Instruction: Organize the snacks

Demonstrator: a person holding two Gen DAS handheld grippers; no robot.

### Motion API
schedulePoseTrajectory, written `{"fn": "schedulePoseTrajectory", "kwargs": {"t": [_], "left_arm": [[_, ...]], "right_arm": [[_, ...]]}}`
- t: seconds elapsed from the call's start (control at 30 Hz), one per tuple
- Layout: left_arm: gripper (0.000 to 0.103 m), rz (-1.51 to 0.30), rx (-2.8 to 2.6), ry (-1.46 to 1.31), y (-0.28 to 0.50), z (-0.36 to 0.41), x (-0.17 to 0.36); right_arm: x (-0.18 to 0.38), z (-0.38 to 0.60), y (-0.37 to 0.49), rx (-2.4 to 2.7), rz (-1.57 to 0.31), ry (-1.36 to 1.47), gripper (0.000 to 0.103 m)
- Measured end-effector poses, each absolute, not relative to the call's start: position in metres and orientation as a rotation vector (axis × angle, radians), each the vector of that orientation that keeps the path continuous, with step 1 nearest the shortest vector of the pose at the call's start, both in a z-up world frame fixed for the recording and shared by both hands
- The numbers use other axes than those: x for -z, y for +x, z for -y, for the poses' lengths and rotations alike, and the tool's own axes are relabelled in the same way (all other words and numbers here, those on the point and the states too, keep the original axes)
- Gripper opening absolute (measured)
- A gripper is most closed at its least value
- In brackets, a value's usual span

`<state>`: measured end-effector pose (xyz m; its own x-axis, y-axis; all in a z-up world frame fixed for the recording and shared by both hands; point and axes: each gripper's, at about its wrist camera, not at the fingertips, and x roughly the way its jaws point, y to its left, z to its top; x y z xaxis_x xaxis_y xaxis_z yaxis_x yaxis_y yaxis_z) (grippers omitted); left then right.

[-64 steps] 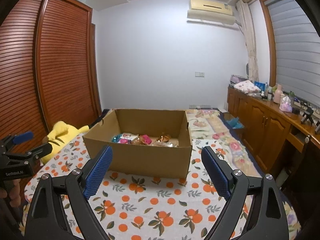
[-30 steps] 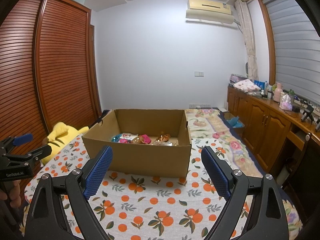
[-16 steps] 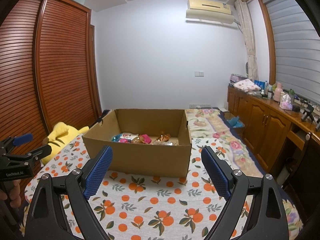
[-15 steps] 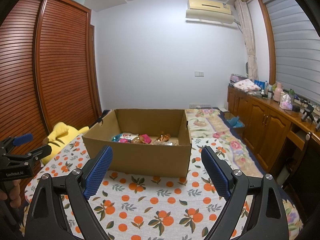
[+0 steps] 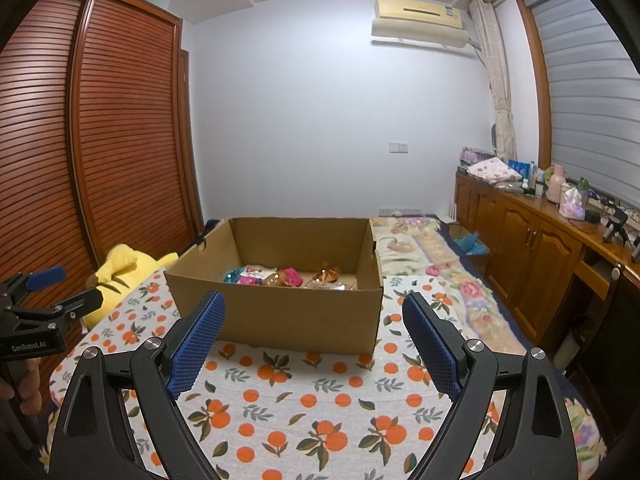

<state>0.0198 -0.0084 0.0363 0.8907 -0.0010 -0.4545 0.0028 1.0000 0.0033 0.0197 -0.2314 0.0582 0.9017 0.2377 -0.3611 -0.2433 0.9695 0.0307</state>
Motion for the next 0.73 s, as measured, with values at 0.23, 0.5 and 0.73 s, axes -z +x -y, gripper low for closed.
{"fn": "schedulePoseTrajectory", "kwargs": {"t": [0.23,0.5,0.73], "left_arm": [[0.1,-0.472,0.002,0.005,0.0201,0.0085,-0.0365],[0.1,-0.471,0.001,0.004,0.0198,0.0079,-0.0369],[0.1,-0.471,0.002,0.004,0.0197,0.008,-0.037]], "right_arm": [[-0.0582,0.2316,0.0198,-0.248,-0.372,-0.014,0.092],[-0.0576,0.2309,0.0184,-0.247,-0.372,-0.014,0.092],[-0.0564,0.2308,0.0174,-0.247,-0.373,-0.015,0.092]]}}
